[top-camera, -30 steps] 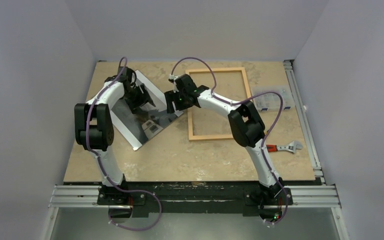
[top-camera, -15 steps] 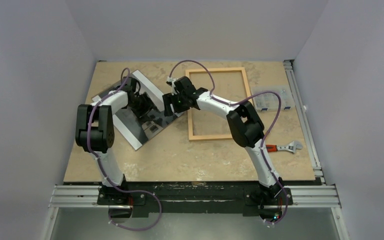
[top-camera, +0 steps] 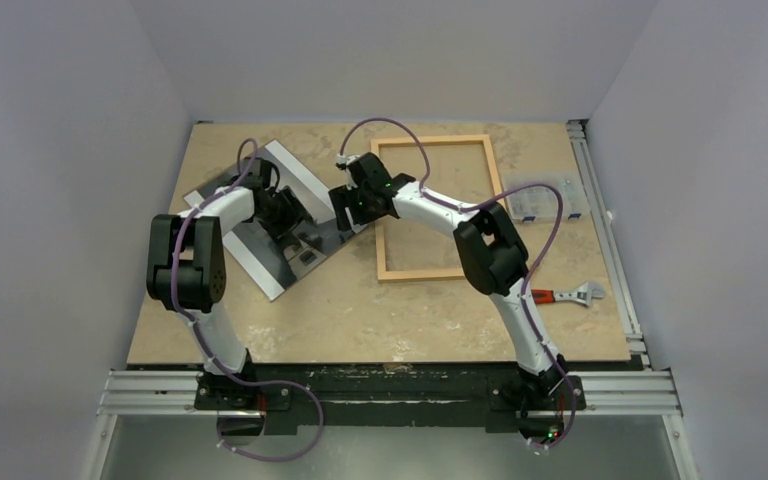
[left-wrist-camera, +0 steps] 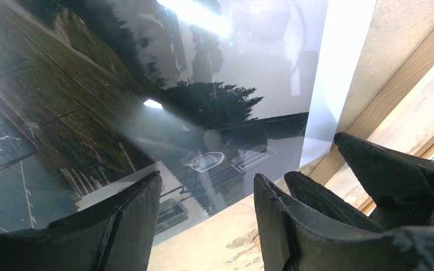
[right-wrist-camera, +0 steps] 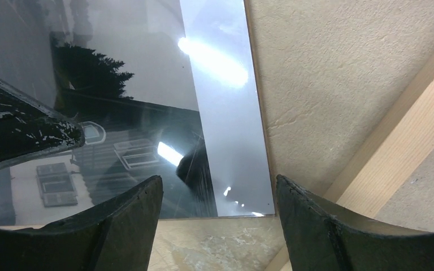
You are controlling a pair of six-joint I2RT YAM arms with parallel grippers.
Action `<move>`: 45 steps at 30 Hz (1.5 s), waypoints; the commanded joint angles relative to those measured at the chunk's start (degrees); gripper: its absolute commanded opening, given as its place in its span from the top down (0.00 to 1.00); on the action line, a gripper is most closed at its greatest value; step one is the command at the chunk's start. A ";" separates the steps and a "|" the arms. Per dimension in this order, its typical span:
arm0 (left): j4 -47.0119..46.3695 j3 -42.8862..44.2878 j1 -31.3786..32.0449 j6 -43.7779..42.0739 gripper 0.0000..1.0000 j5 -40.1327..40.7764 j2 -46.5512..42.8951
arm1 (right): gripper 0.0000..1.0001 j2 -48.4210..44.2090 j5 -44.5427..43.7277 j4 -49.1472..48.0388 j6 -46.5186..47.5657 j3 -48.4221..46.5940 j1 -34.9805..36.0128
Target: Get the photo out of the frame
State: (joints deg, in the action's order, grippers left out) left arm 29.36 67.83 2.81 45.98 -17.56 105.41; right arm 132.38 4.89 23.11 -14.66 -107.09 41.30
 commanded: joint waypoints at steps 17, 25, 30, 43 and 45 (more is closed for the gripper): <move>-1.08 -0.05 0.28 0.30 0.41 1.02 -1.32 | 0.29 -6.68 5.91 -4.71 -2.56 3.73 0.38; -1.08 0.02 0.27 -0.19 0.39 1.21 -2.30 | 0.29 -7.44 9.54 -6.47 -3.82 4.83 0.44; -0.45 0.65 0.27 -0.82 0.39 1.16 -3.08 | 0.29 -7.15 12.70 -7.63 -4.93 5.22 0.40; 10.49 -1.85 -2.22 -3.94 0.27 1.00 -14.74 | 0.22 -3.15 -0.57 1.01 0.51 0.30 0.71; 12.85 -4.74 -5.93 -4.02 0.26 2.67 -18.26 | 0.20 -3.71 -0.33 -0.11 0.68 1.17 1.16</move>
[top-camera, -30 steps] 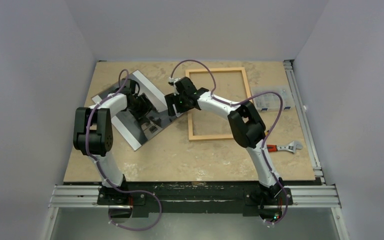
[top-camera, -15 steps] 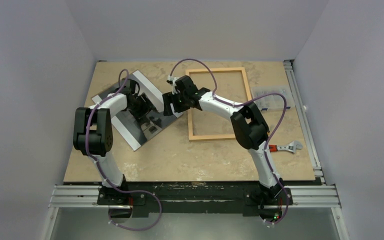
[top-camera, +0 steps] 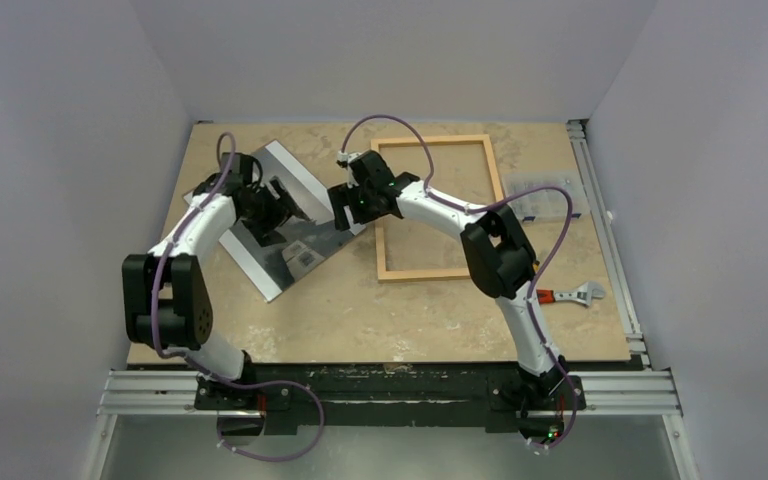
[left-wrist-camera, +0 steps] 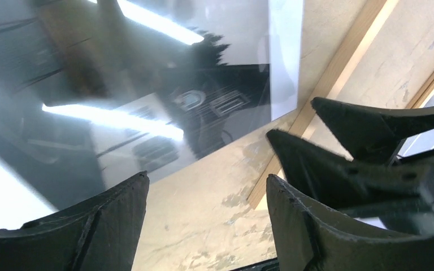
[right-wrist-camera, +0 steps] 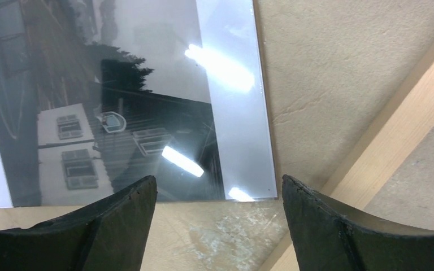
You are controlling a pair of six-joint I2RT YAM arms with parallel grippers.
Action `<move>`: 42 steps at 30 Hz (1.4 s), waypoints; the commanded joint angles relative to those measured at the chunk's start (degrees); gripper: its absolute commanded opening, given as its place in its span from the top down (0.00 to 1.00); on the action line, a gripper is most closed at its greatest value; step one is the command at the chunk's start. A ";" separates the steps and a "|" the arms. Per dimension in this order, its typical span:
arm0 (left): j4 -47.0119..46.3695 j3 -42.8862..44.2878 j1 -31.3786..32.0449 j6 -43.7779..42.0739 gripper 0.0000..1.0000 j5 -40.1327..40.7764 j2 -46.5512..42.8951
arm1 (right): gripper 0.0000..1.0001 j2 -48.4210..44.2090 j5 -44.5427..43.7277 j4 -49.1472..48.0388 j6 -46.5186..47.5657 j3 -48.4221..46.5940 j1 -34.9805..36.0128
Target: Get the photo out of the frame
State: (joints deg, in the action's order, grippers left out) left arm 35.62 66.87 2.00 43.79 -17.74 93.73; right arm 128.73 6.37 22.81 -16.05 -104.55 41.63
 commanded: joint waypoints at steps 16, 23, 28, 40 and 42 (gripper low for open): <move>-1.73 -20.95 -22.54 0.49 0.15 -0.54 -13.87 | 0.18 1.65 2.07 -0.68 3.31 -3.55 0.89; -7.46 -25.39 -22.74 3.32 0.17 -1.95 -13.16 | 0.18 1.02 3.21 -2.12 3.25 -2.59 0.89; -9.24 -26.22 -22.74 3.32 0.20 -3.50 -13.62 | 0.18 2.13 3.29 -2.07 3.39 -3.02 0.82; -7.91 -25.44 -22.74 3.41 0.22 -7.07 -19.62 | 0.18 4.13 4.33 -2.07 2.68 -3.80 0.81; -8.84 -25.92 -22.70 3.90 0.22 -7.84 -20.66 | 0.18 4.37 4.44 -2.07 2.59 -3.90 0.82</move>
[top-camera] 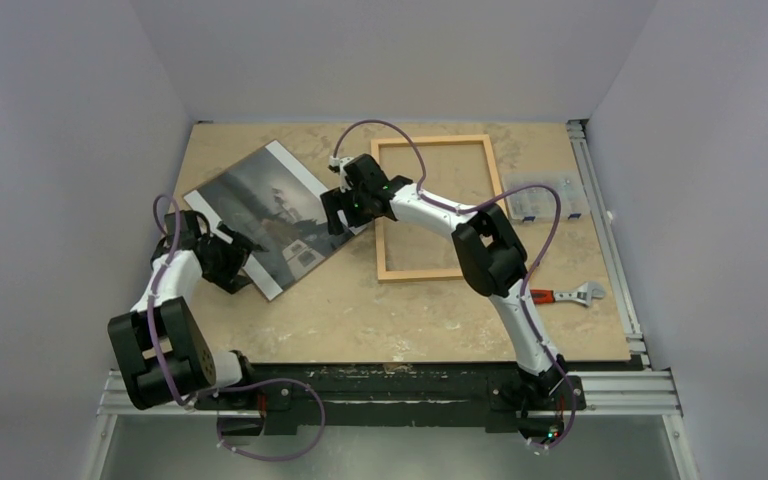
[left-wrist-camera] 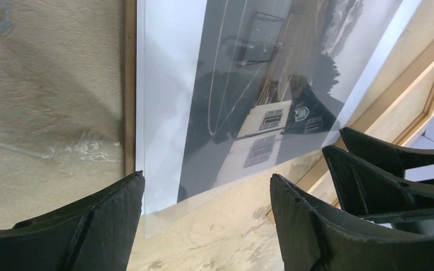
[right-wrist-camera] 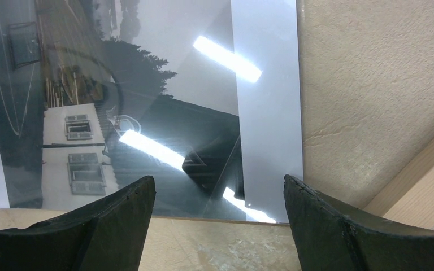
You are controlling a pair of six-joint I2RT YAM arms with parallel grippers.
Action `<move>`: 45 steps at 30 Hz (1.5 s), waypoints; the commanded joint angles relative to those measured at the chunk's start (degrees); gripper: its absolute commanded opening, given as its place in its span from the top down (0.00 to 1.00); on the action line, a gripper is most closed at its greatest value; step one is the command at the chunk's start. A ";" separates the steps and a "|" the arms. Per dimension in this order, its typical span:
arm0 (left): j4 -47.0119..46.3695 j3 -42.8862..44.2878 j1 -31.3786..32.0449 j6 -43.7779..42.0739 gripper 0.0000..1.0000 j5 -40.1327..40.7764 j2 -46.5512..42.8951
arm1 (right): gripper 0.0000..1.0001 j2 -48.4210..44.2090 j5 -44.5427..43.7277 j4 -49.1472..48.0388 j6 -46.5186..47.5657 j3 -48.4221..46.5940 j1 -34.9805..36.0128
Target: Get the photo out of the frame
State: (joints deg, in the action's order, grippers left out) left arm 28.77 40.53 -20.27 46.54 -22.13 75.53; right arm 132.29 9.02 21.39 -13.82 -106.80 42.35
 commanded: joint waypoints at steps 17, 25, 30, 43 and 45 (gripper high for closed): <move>-6.28 0.62 -0.29 1.79 0.22 -6.65 3.92 | 0.17 -1.84 1.00 -0.17 0.25 -1.50 0.19; -6.81 0.77 -0.25 1.80 0.22 -7.00 3.86 | 0.13 -1.55 -0.75 -0.43 1.23 -2.50 -0.56; -7.20 1.44 -0.13 2.27 0.22 -7.83 4.32 | 0.09 0.77 -3.48 0.34 2.38 -5.65 -1.12; -8.53 4.12 3.17 4.61 0.21 -7.15 6.04 | 0.09 -1.70 -2.95 -1.97 1.52 -3.83 -1.31; -8.60 4.48 3.32 4.78 0.21 -7.06 7.10 | 0.09 -3.10 -2.72 -2.52 1.50 -2.05 -1.18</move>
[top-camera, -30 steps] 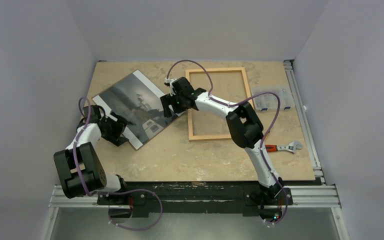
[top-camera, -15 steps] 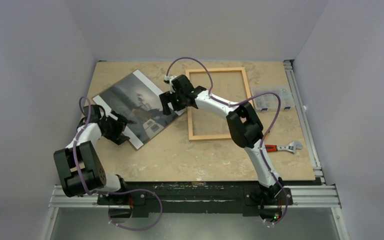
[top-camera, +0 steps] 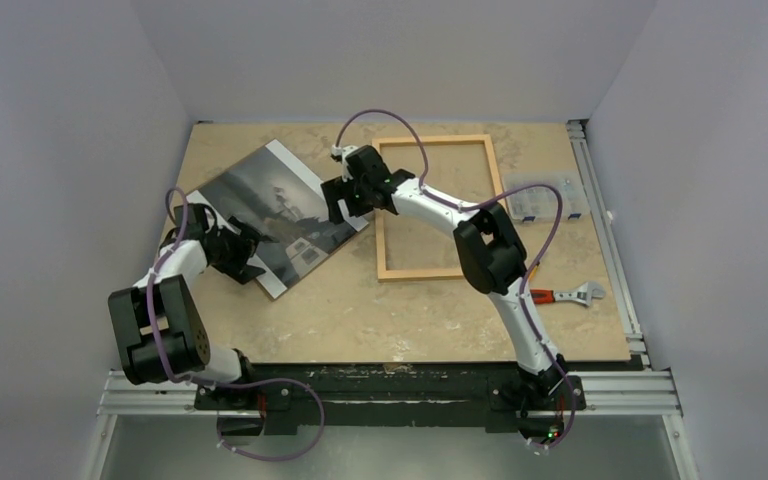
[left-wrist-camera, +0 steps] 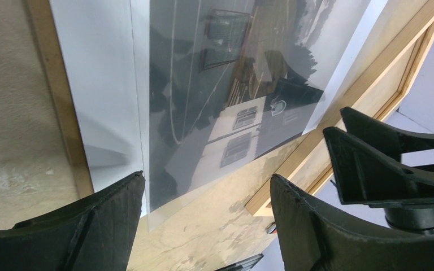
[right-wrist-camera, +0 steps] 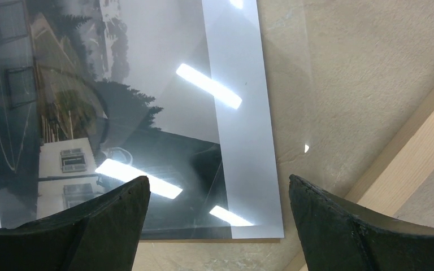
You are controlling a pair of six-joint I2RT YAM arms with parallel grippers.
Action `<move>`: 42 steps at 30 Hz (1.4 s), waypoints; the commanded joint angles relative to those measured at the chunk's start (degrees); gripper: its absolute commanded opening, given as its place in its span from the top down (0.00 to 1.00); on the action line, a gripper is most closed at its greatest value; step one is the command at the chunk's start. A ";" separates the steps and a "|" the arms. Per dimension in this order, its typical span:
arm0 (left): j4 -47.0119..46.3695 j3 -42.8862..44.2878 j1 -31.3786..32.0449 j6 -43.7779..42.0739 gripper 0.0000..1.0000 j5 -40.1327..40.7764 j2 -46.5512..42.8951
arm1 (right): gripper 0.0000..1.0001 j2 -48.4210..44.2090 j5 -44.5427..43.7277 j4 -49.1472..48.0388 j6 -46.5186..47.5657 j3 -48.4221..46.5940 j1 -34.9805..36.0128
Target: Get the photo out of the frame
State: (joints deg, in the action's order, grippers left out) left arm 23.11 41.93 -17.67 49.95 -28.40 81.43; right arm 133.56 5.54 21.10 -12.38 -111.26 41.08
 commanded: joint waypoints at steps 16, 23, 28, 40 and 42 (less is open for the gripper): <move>8.18 4.85 -0.31 -5.48 0.03 4.16 -3.58 | 0.10 -10.10 6.49 -9.87 -1.27 9.29 9.54; 3.72 1.99 -1.20 -3.29 0.01 1.17 -1.27 | 0.13 -4.40 11.87 -11.43 -5.62 4.86 9.50; 1.38 -0.61 -1.46 -2.50 0.01 1.18 -1.53 | 0.18 -3.35 11.41 -11.97 -6.32 5.53 9.16; 3.35 -2.73 -1.49 -3.92 0.01 2.31 -3.93 | 0.25 -0.77 10.33 -10.94 -6.16 5.44 8.40; 3.56 -2.97 -1.57 -3.97 0.00 2.44 -4.04 | 0.25 -0.63 10.21 -10.71 -6.15 5.37 8.32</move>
State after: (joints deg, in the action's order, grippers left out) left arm 26.72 39.51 -18.74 46.89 -25.98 79.15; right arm 132.09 16.01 11.16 -18.37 -104.18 49.69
